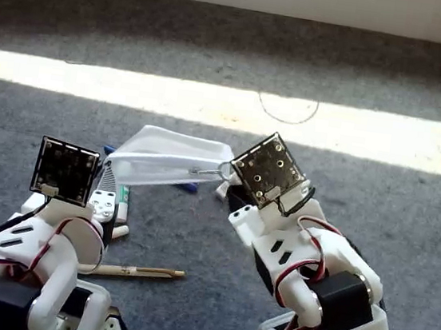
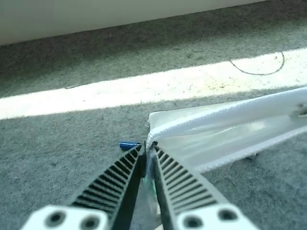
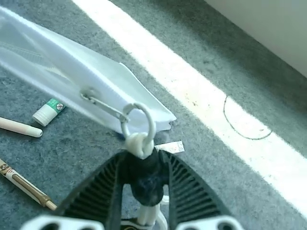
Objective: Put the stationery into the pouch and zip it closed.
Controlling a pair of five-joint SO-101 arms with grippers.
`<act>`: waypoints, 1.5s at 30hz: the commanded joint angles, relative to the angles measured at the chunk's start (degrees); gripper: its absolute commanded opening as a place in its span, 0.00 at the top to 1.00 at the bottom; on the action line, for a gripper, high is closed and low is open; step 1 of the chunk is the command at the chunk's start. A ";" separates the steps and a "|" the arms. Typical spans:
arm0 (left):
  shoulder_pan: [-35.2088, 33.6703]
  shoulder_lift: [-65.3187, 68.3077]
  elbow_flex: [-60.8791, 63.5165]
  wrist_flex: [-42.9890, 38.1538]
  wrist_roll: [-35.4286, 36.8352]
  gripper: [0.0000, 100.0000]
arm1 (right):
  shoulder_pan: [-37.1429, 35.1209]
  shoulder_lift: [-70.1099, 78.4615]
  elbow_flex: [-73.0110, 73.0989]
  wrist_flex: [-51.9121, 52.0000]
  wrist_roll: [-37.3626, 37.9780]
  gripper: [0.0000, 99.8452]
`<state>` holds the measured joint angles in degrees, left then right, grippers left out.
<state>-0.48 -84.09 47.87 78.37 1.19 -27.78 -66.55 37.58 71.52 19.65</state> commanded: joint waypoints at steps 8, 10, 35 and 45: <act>-1.45 0.92 0.40 0.00 0.00 0.99 | 2.59 -8.13 -4.35 0.13 0.62 0.99; -1.45 0.92 0.40 0.00 0.00 0.99 | 2.59 -9.27 -4.00 -0.22 0.62 0.99; -1.10 1.45 5.32 -2.29 4.04 0.73 | -0.66 -8.13 -4.26 0.13 0.18 0.99; -1.01 1.54 9.45 -7.74 3.87 0.83 | -0.66 -8.13 -4.26 0.13 0.18 0.99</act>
<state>-0.84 -83.91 57.71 72.13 5.49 -28.04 -73.93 37.49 71.60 19.65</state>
